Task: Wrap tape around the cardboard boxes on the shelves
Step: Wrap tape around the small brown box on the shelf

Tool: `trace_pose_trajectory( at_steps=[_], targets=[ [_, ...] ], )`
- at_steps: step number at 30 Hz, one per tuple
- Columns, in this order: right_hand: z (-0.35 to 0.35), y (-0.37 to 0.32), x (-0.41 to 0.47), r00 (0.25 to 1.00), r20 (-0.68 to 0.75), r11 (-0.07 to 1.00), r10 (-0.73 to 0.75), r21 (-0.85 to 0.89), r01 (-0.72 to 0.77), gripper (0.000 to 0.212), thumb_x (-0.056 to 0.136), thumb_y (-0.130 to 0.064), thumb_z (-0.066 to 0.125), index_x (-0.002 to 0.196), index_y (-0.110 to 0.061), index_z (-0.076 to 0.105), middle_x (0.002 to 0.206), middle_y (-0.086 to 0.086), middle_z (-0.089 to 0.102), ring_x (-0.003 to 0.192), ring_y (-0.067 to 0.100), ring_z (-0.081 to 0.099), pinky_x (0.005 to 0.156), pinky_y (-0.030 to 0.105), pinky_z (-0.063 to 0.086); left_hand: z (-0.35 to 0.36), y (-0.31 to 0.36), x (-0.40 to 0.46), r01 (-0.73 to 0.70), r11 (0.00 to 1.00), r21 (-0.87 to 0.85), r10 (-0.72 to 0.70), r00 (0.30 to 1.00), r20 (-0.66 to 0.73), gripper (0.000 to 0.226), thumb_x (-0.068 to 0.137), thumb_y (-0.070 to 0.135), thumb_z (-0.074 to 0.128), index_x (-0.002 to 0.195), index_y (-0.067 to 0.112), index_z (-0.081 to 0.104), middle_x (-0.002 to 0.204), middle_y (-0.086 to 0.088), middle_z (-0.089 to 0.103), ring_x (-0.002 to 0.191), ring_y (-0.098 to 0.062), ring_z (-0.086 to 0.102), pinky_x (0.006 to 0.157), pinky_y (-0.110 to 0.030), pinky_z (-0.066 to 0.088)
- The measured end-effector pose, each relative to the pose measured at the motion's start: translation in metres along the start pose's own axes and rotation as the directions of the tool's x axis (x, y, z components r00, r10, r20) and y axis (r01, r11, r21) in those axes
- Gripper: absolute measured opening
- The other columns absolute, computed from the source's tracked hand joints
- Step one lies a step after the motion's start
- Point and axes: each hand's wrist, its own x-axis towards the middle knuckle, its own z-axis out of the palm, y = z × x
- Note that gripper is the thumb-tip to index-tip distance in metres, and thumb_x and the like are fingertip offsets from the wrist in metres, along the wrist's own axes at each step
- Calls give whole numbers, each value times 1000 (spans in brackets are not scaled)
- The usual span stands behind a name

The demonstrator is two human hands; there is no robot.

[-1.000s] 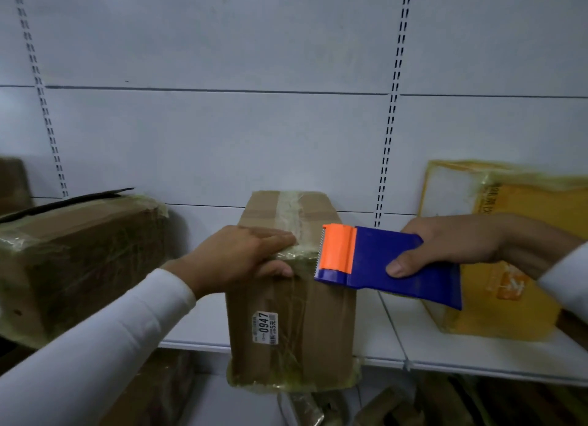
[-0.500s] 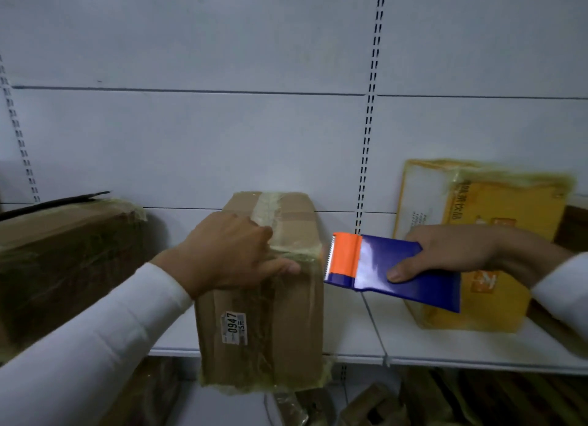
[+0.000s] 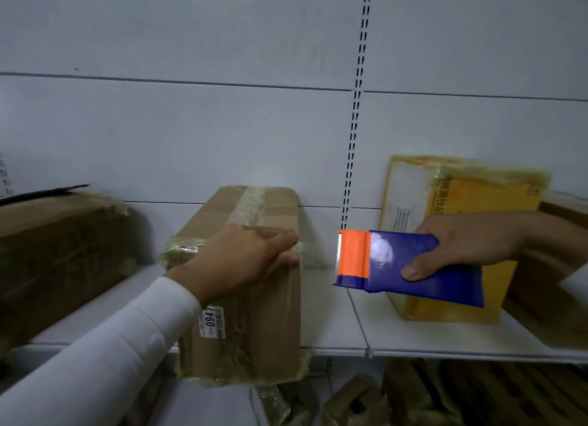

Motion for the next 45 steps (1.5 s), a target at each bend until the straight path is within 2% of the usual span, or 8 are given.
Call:
trace_pose_trajectory(
  at_steps=[8, 12, 17, 20, 25, 35, 41, 45],
  targets=[
    [29, -34, 28, 988, -140, 961, 62, -258, -97, 39, 82, -55, 66, 86, -17, 60, 75, -1, 68, 68, 12, 65, 58, 21, 47, 1, 3, -2, 4, 1000, 6, -4, 999, 34, 51, 98, 52, 21, 113, 22, 58, 112, 4, 67, 93, -23, 67, 67, -38, 54],
    [54, -27, 53, 910, -411, 718, 49, -619, -318, 48, 80, -64, 59, 84, -17, 48, 72, -3, 53, 71, 18, 59, 58, 27, 45, -4, 4, -6, 23, 999, -22, -22, 999, 49, 48, 98, 52, 22, 116, 25, 56, 114, 5, 66, 97, -23, 66, 73, -39, 54],
    [75, 18, 56, 897, -418, 931, 140, -254, -263, 47, 79, -63, 63, 73, -17, 54, 66, 0, 61, 56, 13, 58, 49, 23, 40, -5, 19, 2, 301, 953, 39, -304, 945, 124, 70, 80, 79, 23, 109, 24, 55, 116, 4, 59, 94, -24, 64, 75, -35, 50],
    [77, 15, 51, 873, -483, 992, 73, -55, -113, 42, 81, -56, 66, 72, -17, 55, 63, -1, 63, 53, 10, 59, 49, 22, 40, 4, 34, 20, 459, 872, 168, -482, 866, 131, 51, 82, 68, 39, 93, 20, 56, 106, -2, 59, 89, -27, 63, 65, -30, 39],
    [67, 6, 35, 870, -493, 993, -3, 104, 62, 39, 82, -49, 70, 85, -10, 65, 73, 5, 72, 62, 15, 69, 58, 26, 51, -10, 20, -5, 364, 922, 133, -380, 915, 133, 38, 83, 53, 35, 74, 19, 48, 78, 3, 56, 74, -25, 59, 60, -28, 36],
    [70, -5, 21, 937, -320, 936, -142, 265, 232, 41, 77, -50, 75, 73, -11, 62, 64, 2, 68, 56, 15, 64, 52, 19, 43, -64, -25, -89, 98, 989, -110, -81, 985, 151, 53, 88, 48, 43, 133, 24, 55, 138, 9, 54, 121, -9, 53, 97, -26, 46],
    [74, -11, 19, 941, -305, 942, -144, 249, 225, 38, 76, -49, 75, 70, -14, 62, 65, 4, 69, 58, 17, 65, 55, 23, 43, -70, -57, -85, 139, 969, -205, -95, 973, 209, 53, 91, 47, 39, 136, 25, 53, 138, 13, 49, 132, -2, 38, 110, -15, 25],
    [77, -10, 9, 941, -321, 952, -106, 240, 189, 37, 79, -43, 70, 79, -7, 63, 70, 6, 71, 61, 18, 66, 57, 23, 45, -80, -85, -83, 290, 929, -229, -198, 914, 355, 49, 91, 52, 46, 132, 27, 56, 128, 19, 54, 116, 9, 49, 105, -23, 40]
  ],
)
